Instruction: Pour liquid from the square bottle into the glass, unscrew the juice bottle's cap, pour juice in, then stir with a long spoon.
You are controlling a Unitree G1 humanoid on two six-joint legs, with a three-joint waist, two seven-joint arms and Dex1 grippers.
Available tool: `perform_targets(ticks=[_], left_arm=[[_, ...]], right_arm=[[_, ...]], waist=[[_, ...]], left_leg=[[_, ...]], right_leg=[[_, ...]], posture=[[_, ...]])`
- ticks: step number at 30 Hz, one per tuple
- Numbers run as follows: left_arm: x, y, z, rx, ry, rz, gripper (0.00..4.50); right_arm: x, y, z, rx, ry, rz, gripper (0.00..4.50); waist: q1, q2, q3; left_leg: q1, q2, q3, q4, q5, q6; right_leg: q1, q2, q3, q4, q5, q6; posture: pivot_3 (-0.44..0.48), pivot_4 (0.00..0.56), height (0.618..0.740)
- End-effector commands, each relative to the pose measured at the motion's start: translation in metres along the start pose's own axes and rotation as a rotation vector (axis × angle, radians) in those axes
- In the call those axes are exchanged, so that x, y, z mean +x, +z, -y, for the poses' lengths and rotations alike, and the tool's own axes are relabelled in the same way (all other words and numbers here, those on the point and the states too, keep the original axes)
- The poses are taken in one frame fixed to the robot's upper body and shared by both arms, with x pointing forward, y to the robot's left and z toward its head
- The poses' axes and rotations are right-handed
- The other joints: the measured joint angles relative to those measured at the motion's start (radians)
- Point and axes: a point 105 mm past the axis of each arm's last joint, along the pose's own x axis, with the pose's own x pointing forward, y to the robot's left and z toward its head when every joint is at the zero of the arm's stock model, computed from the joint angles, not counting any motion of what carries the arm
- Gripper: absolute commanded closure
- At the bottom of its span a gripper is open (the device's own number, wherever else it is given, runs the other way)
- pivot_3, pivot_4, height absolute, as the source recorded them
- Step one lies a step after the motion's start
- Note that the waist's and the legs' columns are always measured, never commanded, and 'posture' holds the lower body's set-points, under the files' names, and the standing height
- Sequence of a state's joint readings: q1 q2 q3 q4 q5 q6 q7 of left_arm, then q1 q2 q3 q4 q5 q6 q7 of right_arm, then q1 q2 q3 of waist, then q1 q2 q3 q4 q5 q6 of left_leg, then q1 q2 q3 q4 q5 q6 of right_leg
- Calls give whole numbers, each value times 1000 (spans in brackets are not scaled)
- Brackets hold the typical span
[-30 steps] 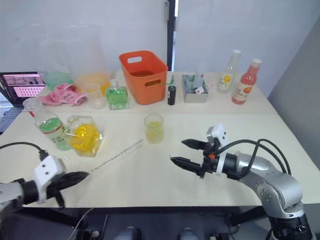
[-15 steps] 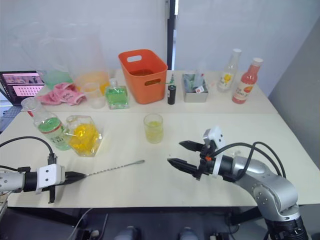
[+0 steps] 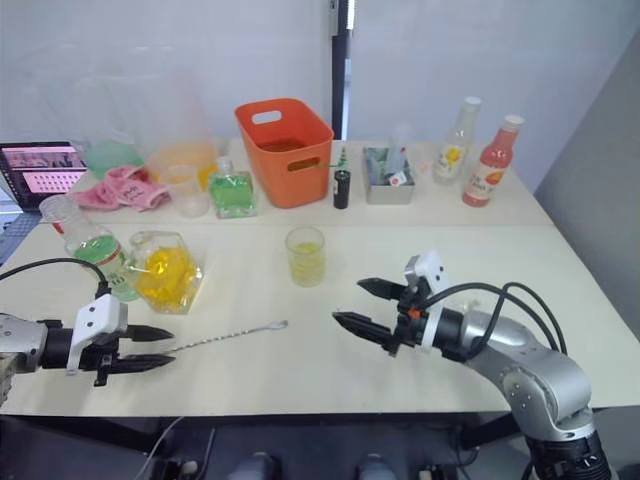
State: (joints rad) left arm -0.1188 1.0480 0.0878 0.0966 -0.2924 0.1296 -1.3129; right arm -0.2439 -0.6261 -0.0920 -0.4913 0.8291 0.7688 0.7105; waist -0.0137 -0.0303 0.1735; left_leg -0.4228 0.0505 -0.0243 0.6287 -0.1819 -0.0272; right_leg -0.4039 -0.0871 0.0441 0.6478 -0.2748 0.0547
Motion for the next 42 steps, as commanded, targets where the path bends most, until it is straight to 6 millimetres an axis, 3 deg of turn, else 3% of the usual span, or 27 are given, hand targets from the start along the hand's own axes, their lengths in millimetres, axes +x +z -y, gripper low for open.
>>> perform_targets(ticks=[1, 6, 9, 13, 21, 25, 31, 36, 39, 42], left_arm=[[-1, -5, -4, 29, -7, -83, 2276], [6, -15, -9, 37, -6, -145, 2276], [10, -16, -1, 29, -58, -146, 3020], [9, -21, -1, 40, -59, -169, 4367], [6, -13, -4, 47, -82, -38, 4442], [-8, 16, -3, -10, -107, 132, 4442], [-19, 56, 28, -187, -214, 374, 4442], [-5, 93, 44, -312, -195, 577, 4442], [7, 114, 52, -368, -197, 666, 4442], [27, 135, 63, -389, -197, 736, 4442]], right_arm=[[-1, 10, -7, -33, 11, 34, 0], [-1, 10, -8, -32, -3, 39, 0], [-2, 11, -9, -31, -11, 43, 0], [-2, 12, -10, -31, -17, 49, 0], [-4, 10, -7, -19, -31, 46, 0], [-10, 6, -6, 5, -41, 35, 0], [-17, -6, -12, 95, -41, 52, 0], [-7, -6, -22, 162, -13, 110, 0], [7, 9, -44, 242, 118, 208, 0], [25, 21, -46, 293, 153, 287, 0]], waist=[[0, 0, 0], [2, 0, 0], [1, 0, 0], [0, 1, -1], [-1, 2, -1], [0, 1, -1], [-1, 1, 0], [-1, 1, -1], [-1, 1, -1], [-1, 0, -1]], left_leg=[[0, 0, 0, 0, 0, 0], [0, 0, 0, 0, 0, 0], [1, 0, 0, 0, 0, 0], [1, 0, 0, 0, 0, 0], [1, 0, 0, 0, 0, 0], [0, 0, 0, 0, 0, 0], [0, 1, 0, 1, 0, 0], [0, 1, -1, 2, 0, 0], [1, 1, -1, 3, 0, 0], [1, 1, -2, 4, 0, 0]], right_leg=[[0, 0, 0, 0, 0, 0], [0, 0, 0, 0, 0, 0], [0, 0, 0, 0, 0, 0], [0, 0, 0, 0, 0, 0], [0, 0, 1, 0, 0, 0], [0, 0, 0, 0, 0, 0], [1, 0, 0, 1, 0, 0], [1, 0, 0, 1, 0, 0], [2, 1, 0, 2, 0, 0], [2, 1, 1, 3, 0, 0]], posture=[[0, 150, 739], [0, 150, 739], [0, 150, 739], [0, 150, 739], [0, 150, 739], [0, 150, 739], [0, 150, 739], [0, 150, 739], [0, 150, 739], [0, 150, 739]])
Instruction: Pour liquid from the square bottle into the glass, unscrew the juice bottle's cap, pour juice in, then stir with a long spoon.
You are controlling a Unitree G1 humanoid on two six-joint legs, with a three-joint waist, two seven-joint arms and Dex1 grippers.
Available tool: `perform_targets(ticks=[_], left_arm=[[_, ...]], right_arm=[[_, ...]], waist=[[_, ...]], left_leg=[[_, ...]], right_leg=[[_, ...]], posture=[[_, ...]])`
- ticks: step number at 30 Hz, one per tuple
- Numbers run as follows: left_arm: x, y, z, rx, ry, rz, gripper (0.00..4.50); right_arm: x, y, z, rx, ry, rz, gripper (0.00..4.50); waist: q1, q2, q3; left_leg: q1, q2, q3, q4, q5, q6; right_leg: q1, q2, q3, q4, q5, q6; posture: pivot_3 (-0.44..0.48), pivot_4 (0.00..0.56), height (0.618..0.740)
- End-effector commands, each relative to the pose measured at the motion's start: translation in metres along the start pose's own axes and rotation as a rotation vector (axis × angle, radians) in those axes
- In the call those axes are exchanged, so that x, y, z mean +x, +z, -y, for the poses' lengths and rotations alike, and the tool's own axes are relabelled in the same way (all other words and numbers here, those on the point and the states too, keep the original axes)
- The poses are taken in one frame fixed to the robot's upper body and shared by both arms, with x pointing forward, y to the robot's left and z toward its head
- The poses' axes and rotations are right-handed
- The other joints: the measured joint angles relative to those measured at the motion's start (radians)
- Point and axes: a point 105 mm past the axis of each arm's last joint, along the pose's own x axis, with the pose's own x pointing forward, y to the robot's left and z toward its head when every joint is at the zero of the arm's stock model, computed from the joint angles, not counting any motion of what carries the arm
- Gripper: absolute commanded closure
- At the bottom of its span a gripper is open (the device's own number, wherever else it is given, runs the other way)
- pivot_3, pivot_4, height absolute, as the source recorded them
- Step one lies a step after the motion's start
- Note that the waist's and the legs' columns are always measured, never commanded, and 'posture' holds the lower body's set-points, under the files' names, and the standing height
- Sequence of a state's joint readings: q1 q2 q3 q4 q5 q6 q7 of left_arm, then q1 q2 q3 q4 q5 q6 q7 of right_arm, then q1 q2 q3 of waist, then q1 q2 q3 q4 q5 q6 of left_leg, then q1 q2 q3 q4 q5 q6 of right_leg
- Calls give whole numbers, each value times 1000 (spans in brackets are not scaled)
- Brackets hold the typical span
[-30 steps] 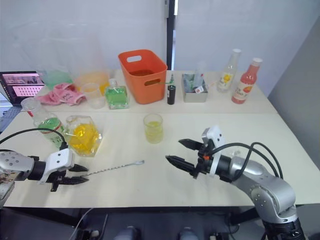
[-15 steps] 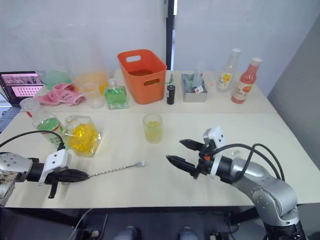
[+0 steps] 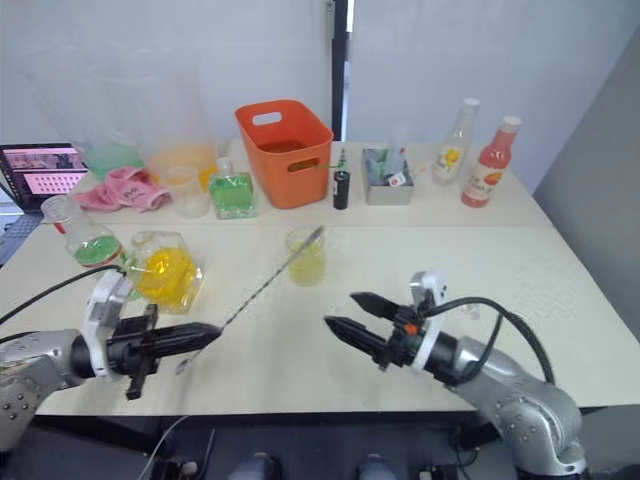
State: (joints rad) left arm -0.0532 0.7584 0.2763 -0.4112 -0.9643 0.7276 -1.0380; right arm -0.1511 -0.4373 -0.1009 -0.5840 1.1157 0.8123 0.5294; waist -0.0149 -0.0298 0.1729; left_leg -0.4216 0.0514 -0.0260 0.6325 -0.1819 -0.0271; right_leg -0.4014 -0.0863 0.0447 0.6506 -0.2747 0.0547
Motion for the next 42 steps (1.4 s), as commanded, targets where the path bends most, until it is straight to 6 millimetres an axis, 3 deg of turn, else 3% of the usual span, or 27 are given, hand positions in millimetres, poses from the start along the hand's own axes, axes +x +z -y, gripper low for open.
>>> perform_targets(ticks=[1, 7, 13, 21, 22, 27, 41, 42], left_arm=[[27, 6, 14, 11, -15, 58, 4442], [40, 6, 10, 12, 8, 71, 4442], [44, 8, 8, 30, 12, 71, 4442], [49, 10, 9, 38, 8, 74, 4500], [50, 11, 9, 39, 7, 75, 4500], [51, 12, 8, 40, 7, 75, 4500], [49, 20, 4, 65, 47, 69, 4500], [49, 20, 5, 67, 43, 68, 4178]], right_arm=[[20, 15, -12, 31, 72, 86, 0], [38, 28, -18, 74, 144, 136, 0], [37, 39, -14, 96, 140, 178, 0], [35, 39, -14, 113, 136, 182, 2539], [35, 39, -13, 115, 132, 184, 3046], [35, 39, -11, 115, 121, 184, 4451], [36, 38, -2, 71, 80, 171, 4451], [36, 40, -1, 65, 73, 172, 4490]], waist=[[0, 0, 0], [0, 0, 0], [1, 0, 0], [0, 0, 0], [0, 0, 0], [0, 0, 0], [0, 0, 0], [0, 0, 0]], left_leg=[[0, 0, 0, 0, 0, 0], [0, -1, 0, 1, 0, 0], [0, -1, 0, 1, 0, 0], [0, -1, 0, 1, 0, 0], [0, -1, 0, 1, 0, 0], [0, -1, 0, 1, 0, 0], [-1, -1, 0, 1, 0, 0], [-1, -1, 0, 1, 0, 0]], right_leg=[[0, 0, 0, 0, 0, 0], [-1, 0, 0, 2, 0, 0], [-1, 0, 0, 2, 0, 0], [-1, 0, 1, 2, 0, 0], [-1, 0, 1, 2, 0, 0], [-1, 0, 1, 2, 0, 0], [-1, 0, 1, 2, 0, 0], [-1, 0, 1, 2, 0, 0]], posture=[[0, 150, 739], [0, 150, 739], [0, 150, 739], [0, 150, 739], [0, 150, 739], [0, 150, 739], [0, 150, 739], [0, 150, 739]])
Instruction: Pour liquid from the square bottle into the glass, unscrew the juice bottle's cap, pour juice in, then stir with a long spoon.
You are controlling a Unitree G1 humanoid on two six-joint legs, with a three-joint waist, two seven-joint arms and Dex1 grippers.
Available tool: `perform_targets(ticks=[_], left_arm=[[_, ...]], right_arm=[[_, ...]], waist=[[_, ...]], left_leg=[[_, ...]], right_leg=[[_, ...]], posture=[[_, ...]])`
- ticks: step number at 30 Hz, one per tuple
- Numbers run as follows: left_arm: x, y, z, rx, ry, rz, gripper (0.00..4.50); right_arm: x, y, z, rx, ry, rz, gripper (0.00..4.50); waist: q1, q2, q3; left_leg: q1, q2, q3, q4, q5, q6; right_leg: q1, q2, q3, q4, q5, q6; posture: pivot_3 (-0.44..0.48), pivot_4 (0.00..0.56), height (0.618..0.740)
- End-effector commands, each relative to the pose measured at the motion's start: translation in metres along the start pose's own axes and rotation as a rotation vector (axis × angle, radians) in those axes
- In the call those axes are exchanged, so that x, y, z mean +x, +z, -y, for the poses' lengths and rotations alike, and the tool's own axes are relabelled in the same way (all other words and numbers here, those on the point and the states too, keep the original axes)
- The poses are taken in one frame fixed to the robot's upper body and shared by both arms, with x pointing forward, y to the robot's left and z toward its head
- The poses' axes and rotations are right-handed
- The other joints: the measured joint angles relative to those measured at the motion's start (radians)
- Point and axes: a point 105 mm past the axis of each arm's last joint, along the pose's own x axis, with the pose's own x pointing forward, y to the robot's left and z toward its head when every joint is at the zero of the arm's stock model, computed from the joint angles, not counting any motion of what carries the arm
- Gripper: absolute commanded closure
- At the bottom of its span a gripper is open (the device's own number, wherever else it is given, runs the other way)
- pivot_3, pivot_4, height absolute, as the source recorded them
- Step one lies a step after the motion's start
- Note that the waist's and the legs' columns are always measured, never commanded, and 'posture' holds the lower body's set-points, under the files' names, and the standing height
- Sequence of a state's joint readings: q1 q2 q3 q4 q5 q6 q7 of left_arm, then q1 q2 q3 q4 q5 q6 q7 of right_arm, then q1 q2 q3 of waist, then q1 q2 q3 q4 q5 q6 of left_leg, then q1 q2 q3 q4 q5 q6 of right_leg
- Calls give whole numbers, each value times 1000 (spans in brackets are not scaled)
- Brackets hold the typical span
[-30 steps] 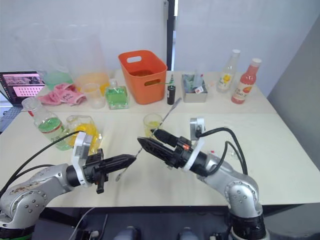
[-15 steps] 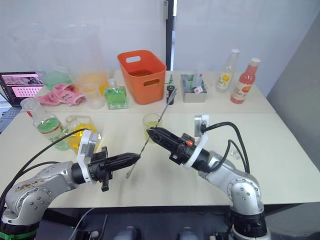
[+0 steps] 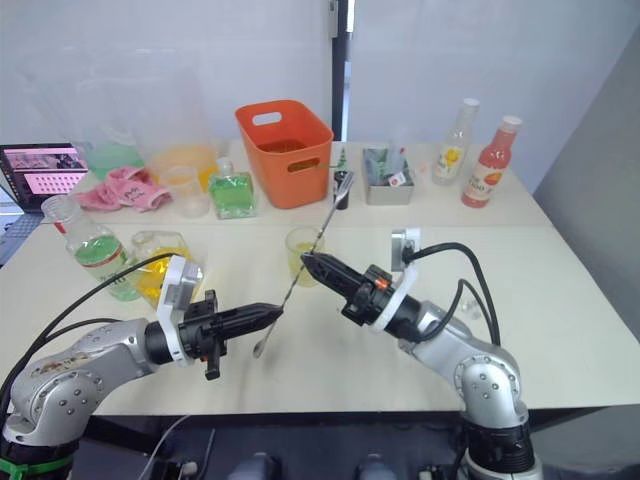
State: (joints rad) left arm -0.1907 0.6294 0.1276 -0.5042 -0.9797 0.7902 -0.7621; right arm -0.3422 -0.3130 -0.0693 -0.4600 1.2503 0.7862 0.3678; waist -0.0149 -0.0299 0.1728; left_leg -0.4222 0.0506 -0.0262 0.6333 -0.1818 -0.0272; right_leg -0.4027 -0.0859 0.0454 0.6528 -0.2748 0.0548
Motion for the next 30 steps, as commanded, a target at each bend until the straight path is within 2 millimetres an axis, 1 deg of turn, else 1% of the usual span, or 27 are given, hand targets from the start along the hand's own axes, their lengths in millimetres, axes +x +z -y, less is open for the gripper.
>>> perform_targets(ticks=[1, 5, 6, 8, 10, 12, 13, 15, 18, 20, 22, 24, 26, 30], left_arm=[[-3, 13, 0, 72, 26, 28, 3833], [-7, 13, -5, 102, 68, 26, 2551], [-9, 11, -8, 113, 91, 22, 2127], [-16, 9, -20, 146, 183, 32, 1544], [-18, 10, -26, 177, 234, 45, 865], [-18, 13, -31, 199, 273, 66, 261], [-17, 16, -34, 207, 301, 87, 39], [-16, 18, -37, 227, 338, 111, 39], [-14, 20, -40, 273, 372, 127, 39], [-12, 19, -41, 289, 380, 125, 39], [-11, 19, -41, 285, 382, 133, 39], [-10, 18, -40, 282, 380, 136, 39], [-8, 16, -40, 283, 384, 129, 39], [-8, 15, -41, 282, 395, 131, 39]], right_arm=[[2, 7, -4, -42, 22, 12, 4500], [2, 14, 5, -74, -17, 30, 4500], [1, 19, 7, -92, -32, 42, 4500], [1, 35, 13, -152, -66, 67, 4500], [2, 46, 15, -202, -82, 78, 4500], [6, 61, 13, -246, -81, 100, 4500], [9, 74, 10, -286, -77, 124, 4500], [18, 96, 5, -355, -77, 159, 4500], [32, 114, 4, -437, -105, 184, 4500], [43, 125, 14, -501, -168, 204, 4500], [51, 125, 23, -559, -191, 188, 4500], [57, 121, 31, -597, -209, 154, 4500], [64, 111, 40, -615, -209, 110, 4500], [74, 97, 44, -643, -178, 45, 4500]], waist=[[0, 0, 0], [0, 0, 0], [0, 0, 0], [-2, 0, 0], [0, 0, 0], [1, 0, 0], [1, 0, 0], [1, 0, 0], [1, 0, 0], [-1, 0, 0], [-1, 0, 0], [-1, 0, 0], [-1, 0, 0], [-1, 0, 0]], left_leg=[[0, 0, 0, 0, 0, 0], [0, 0, 0, 0, 0, 0], [0, 0, 0, 0, 0, 0], [0, 0, 0, 0, 0, 0], [0, 0, 0, 0, 0, 0], [0, 0, 0, 0, 0, 0], [-1, 0, 0, 0, 0, 0], [-1, 0, 0, 0, 0, 0], [-1, 0, 0, 0, 0, 0], [-1, 0, 0, -1, 0, 0], [-1, 0, 0, -2, 0, 0], [-1, 0, 0, -2, 0, 0], [-2, 0, 1, -2, 0, 0], [-2, 0, 0, -2, 0, 0]], right_leg=[[0, 0, 0, 0, 0, 0], [0, 0, 0, 0, 0, 0], [0, 0, 0, 0, 0, 0], [0, 0, 0, 0, 0, 0], [-1, 0, 0, 0, 0, 0], [-1, 0, 0, -1, 0, 0], [-1, 0, 0, -1, 0, 0], [-1, 0, 0, -1, 0, 0], [-1, 0, 0, -1, 0, 0], [-1, 0, 0, -1, 0, 0], [-1, 0, 0, -2, 0, 0], [-1, 0, 0, -3, 0, 0], [-1, 0, 0, -3, 0, 0], [-2, 0, 0, -3, 0, 0]], posture=[[0, 150, 739], [0, 150, 739], [0, 150, 739], [0, 150, 739], [0, 150, 739], [0, 150, 739], [0, 150, 739], [0, 150, 739], [0, 150, 739], [0, 150, 739], [0, 150, 739], [0, 150, 739], [0, 150, 739], [0, 150, 739]])
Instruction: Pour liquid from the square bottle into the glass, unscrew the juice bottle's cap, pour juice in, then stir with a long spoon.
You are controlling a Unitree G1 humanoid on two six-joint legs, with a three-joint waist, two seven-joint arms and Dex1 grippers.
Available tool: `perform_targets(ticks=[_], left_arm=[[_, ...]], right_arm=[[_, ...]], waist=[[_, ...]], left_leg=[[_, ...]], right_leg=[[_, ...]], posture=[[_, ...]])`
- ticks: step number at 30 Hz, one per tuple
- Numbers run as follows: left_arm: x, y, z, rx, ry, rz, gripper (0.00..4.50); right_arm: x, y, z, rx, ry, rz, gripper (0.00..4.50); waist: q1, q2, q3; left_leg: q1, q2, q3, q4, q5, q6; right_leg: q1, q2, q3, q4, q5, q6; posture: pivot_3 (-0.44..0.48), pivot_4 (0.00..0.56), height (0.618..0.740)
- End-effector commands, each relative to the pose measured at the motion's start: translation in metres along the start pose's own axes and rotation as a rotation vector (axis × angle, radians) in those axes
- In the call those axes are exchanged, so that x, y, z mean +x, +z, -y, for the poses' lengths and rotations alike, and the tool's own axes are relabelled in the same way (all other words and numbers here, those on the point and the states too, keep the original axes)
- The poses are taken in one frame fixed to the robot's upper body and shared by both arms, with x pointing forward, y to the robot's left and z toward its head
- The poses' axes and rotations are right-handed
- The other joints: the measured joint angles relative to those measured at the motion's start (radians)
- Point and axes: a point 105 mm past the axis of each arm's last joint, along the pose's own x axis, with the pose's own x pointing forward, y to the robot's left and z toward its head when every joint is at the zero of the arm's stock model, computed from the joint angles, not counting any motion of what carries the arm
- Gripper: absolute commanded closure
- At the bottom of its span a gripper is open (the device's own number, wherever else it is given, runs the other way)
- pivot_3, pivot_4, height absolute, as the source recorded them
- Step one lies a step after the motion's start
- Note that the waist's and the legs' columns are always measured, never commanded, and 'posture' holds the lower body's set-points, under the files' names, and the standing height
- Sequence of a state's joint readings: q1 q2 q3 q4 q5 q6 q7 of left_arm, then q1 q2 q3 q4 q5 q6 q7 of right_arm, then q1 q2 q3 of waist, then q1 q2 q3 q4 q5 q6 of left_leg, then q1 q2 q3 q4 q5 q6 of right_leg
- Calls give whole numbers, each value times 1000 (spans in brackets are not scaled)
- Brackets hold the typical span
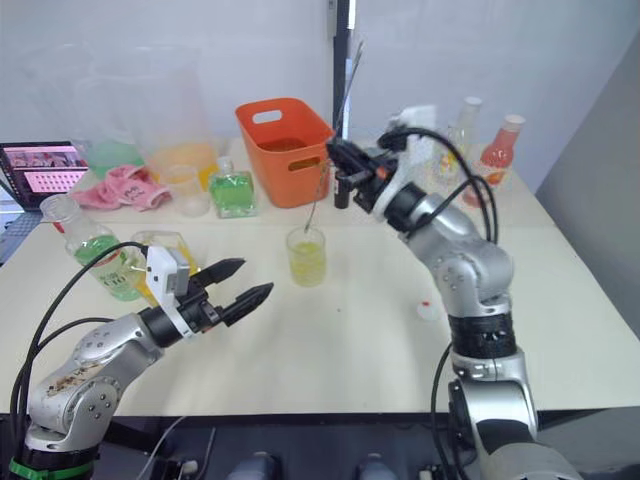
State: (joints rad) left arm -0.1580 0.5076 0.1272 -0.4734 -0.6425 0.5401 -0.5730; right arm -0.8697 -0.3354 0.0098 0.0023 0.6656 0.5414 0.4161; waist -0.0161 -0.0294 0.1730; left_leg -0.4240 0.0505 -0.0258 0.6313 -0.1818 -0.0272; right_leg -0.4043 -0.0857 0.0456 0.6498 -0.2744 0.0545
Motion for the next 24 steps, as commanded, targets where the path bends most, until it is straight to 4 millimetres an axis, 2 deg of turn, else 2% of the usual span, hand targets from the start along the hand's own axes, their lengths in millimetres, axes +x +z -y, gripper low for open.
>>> perform_targets(ticks=[1, 9, 11, 20, 24], left_arm=[[1, 8, 2, 33, 4, 37, 39], [2, 4, -2, 26, 18, 39, 39], [2, 4, -2, 27, 18, 40, 39], [2, 2, -1, 28, 15, 37, 39], [1, 0, 0, 27, 14, 33, 39]], right_arm=[[8, 14, -11, -89, 60, 41, 4500], [27, -5, -26, -105, 126, -7, 4500], [29, -10, -20, -141, 110, -28, 4500], [19, -20, -6, -247, 87, -108, 4500], [11, -22, -8, -247, 109, -146, 4500]], waist=[[0, 0, 0], [-2, 0, 0], [-3, 0, 0], [1, 0, 0], [1, 0, 0]], left_leg=[[0, 0, 0, 0, 0, 0], [0, 0, 0, 0, 0, 0], [1, 0, 0, -1, 0, 0], [0, 0, 0, -2, 0, 0], [0, 0, 0, -2, 0, 0]], right_leg=[[0, 0, 0, 0, 0, 0], [0, 0, 0, 0, 0, 0], [0, 0, 0, 0, 0, 0], [0, 0, 0, 0, 0, 0], [0, 0, 0, 0, 0, 0]], posture=[[0, 150, 739], [0, 150, 739], [0, 150, 739], [0, 150, 739], [0, 150, 739]])
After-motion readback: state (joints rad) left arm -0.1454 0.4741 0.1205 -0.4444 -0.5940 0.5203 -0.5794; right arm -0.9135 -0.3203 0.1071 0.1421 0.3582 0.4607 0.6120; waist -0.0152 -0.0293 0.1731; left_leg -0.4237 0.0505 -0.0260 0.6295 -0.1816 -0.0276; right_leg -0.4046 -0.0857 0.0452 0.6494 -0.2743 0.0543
